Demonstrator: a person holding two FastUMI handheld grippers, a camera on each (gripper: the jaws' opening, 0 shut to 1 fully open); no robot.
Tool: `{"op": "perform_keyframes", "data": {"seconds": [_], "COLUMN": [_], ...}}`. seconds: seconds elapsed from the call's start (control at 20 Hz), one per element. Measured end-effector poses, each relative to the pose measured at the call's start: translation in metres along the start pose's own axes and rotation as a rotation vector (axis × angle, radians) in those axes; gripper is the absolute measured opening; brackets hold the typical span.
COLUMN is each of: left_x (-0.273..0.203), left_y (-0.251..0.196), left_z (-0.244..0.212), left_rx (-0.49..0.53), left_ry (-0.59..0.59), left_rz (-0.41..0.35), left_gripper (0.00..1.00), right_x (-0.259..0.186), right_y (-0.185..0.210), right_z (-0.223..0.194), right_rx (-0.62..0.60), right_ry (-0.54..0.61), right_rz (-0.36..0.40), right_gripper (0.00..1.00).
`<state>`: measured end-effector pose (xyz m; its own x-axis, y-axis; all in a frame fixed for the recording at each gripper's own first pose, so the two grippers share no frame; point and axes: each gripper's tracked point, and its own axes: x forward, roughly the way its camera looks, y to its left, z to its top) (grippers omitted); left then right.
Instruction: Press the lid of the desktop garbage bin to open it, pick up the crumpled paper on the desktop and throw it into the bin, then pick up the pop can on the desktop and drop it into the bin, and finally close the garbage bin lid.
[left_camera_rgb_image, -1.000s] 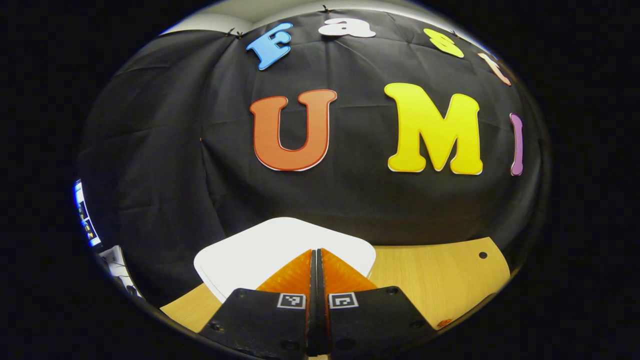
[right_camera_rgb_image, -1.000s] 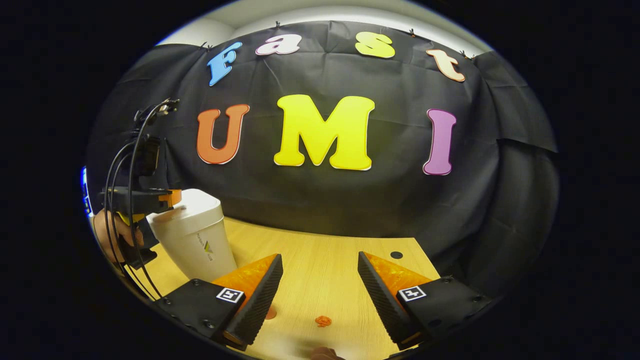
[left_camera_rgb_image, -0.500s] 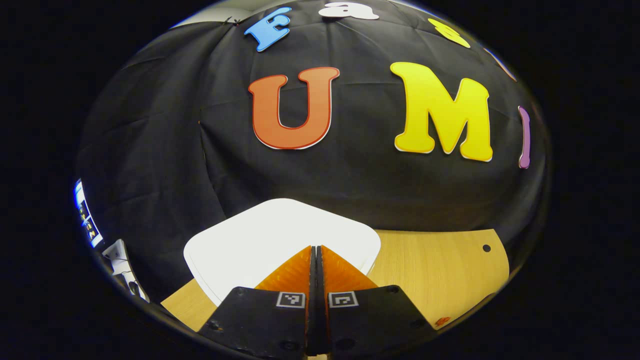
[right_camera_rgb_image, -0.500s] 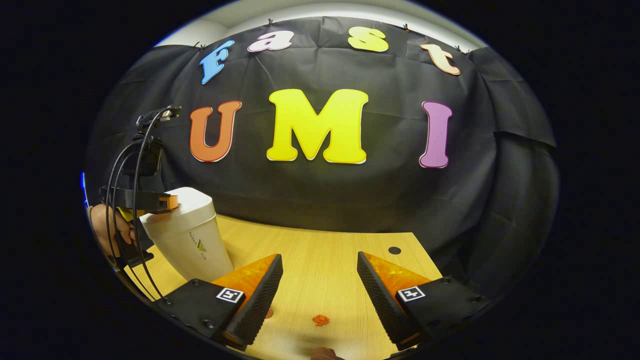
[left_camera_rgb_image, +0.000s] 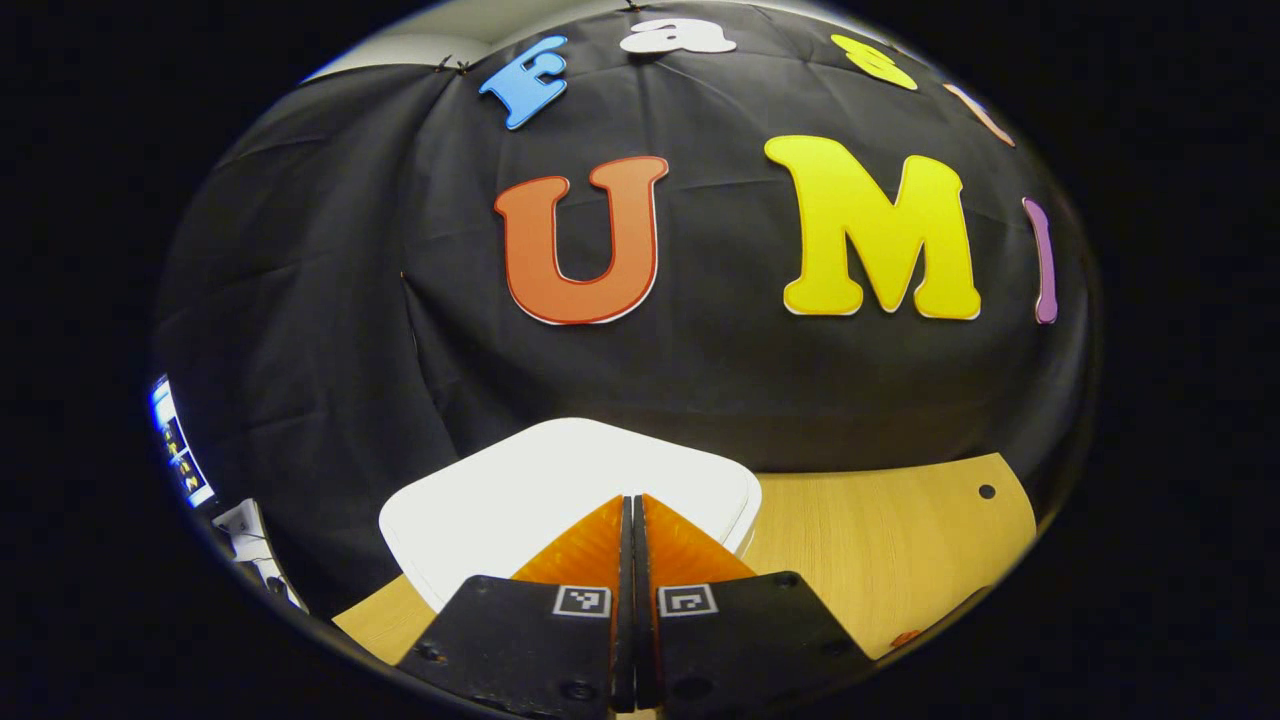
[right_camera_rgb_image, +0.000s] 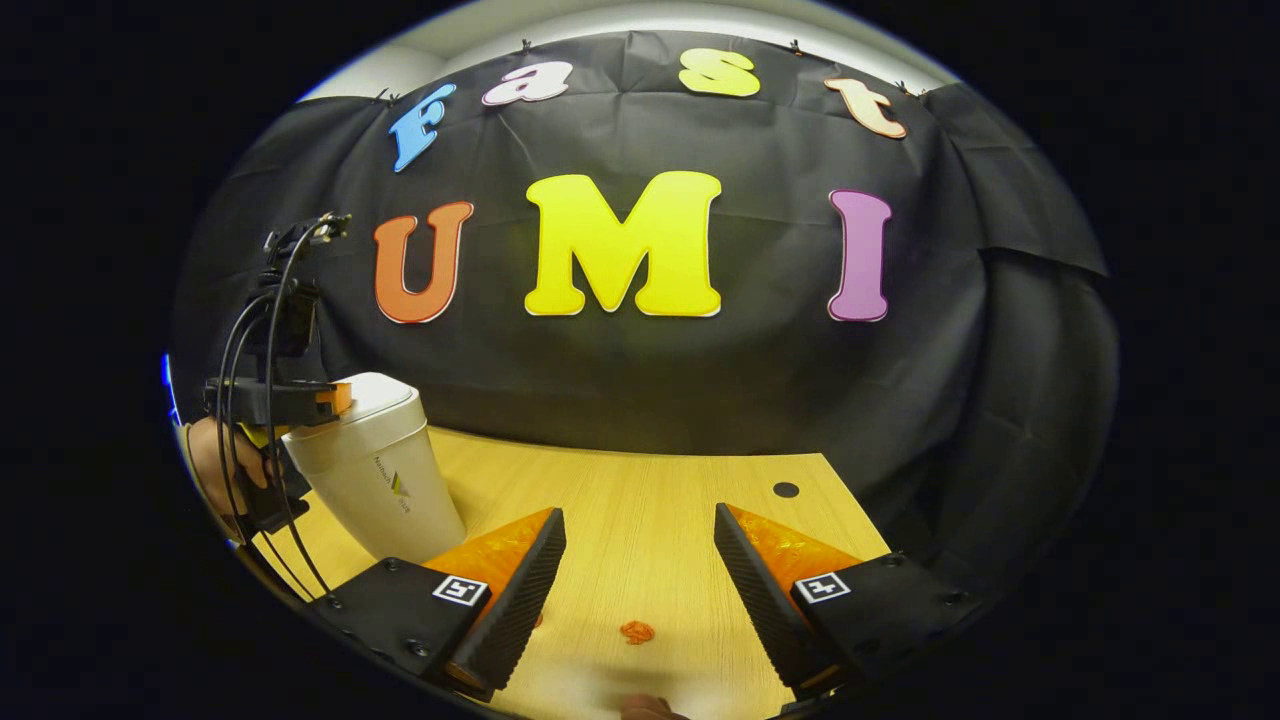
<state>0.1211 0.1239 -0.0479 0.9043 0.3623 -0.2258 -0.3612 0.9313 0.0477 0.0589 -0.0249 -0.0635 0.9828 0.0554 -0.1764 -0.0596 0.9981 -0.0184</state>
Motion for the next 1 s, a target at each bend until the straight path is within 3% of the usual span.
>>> {"op": "perform_keyframes", "data": {"seconds": [0.15,0.35,0.5,0.7,0.85,0.9,1.0], "left_x": [-0.013,-0.046,-0.068,-0.098,-0.114,-0.122,-0.135], "left_y": [0.005,-0.007,-0.017,-0.036,-0.047,-0.054,-0.066], "left_z": [0.013,0.045,0.050,0.051,0.043,0.043,0.043], "left_rx": [0.030,0.040,0.028,-0.052,-0.062,-0.076,-0.095], "left_ry": [-0.025,-0.125,-0.138,-0.167,-0.167,-0.180,-0.206], "left_rz": [0.028,-0.010,-0.035,-0.099,-0.143,-0.172,-0.214], "left_gripper": [0.06,0.07,0.16,0.37,0.60,0.60,0.80], "right_x": [-0.005,-0.011,-0.016,-0.022,-0.024,-0.024,-0.023], "right_y": [-0.006,-0.014,-0.017,-0.017,-0.018,-0.018,-0.018], "right_z": [-0.004,-0.015,-0.024,-0.031,-0.042,-0.047,-0.058], "right_rx": [0.008,0.001,-0.001,-0.010,-0.028,-0.035,-0.048], "right_ry": [0.003,0.016,0.032,0.037,0.052,0.061,0.085], "right_rz": [0.000,0.005,0.016,0.036,0.050,0.052,0.059], "right_gripper": [0.95,0.95,0.95,0.95,0.95,0.95,0.95]}}
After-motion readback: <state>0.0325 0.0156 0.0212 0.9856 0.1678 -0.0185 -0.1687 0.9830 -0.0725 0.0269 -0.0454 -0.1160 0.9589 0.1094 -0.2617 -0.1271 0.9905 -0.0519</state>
